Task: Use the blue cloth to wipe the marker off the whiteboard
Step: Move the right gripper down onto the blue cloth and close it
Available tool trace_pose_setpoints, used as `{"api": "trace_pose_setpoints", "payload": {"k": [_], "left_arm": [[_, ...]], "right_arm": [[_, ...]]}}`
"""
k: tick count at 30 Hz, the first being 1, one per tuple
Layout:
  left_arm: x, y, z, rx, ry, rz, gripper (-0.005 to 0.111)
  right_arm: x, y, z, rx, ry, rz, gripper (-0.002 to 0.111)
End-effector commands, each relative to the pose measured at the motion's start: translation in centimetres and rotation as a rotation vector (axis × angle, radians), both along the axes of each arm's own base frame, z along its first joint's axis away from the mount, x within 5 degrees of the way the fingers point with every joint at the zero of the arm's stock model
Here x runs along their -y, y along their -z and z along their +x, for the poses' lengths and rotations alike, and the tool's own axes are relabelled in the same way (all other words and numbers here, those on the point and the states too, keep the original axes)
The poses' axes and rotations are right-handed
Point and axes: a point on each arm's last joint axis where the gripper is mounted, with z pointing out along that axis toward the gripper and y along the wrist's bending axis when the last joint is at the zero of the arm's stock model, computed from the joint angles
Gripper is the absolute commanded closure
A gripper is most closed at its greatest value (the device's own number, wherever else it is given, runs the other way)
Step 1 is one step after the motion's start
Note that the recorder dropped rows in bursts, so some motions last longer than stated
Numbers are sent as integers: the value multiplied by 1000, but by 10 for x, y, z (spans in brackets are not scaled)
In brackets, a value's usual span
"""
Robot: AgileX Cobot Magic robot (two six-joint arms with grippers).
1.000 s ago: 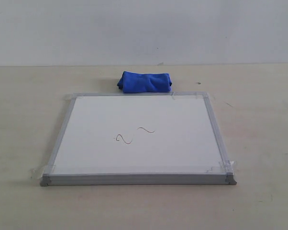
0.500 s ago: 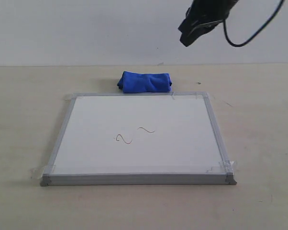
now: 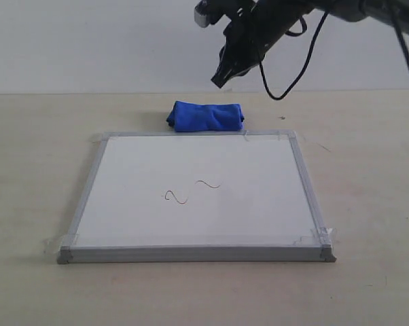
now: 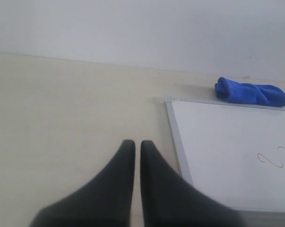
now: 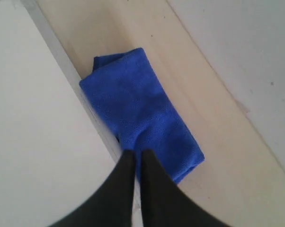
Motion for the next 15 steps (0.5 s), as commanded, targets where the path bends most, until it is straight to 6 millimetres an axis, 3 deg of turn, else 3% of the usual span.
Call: {"api": "trace_pose_setpoints", "payload": {"k": [1,11,13,15], "left_arm": [[0,1,0,-4,5,-3,102],[0,1,0,-4,5,-3,102],[0,1,0,-4,5,-3,102],[0,1,0,-4,5,-3,102]], "right_arm": [[-4,19,16,-42,42,46,107],[-9,40,31,-54,61,57,105],[-9,44,32,-54,50,49,93],[-9,49,33,-53,41,40,68]]}}
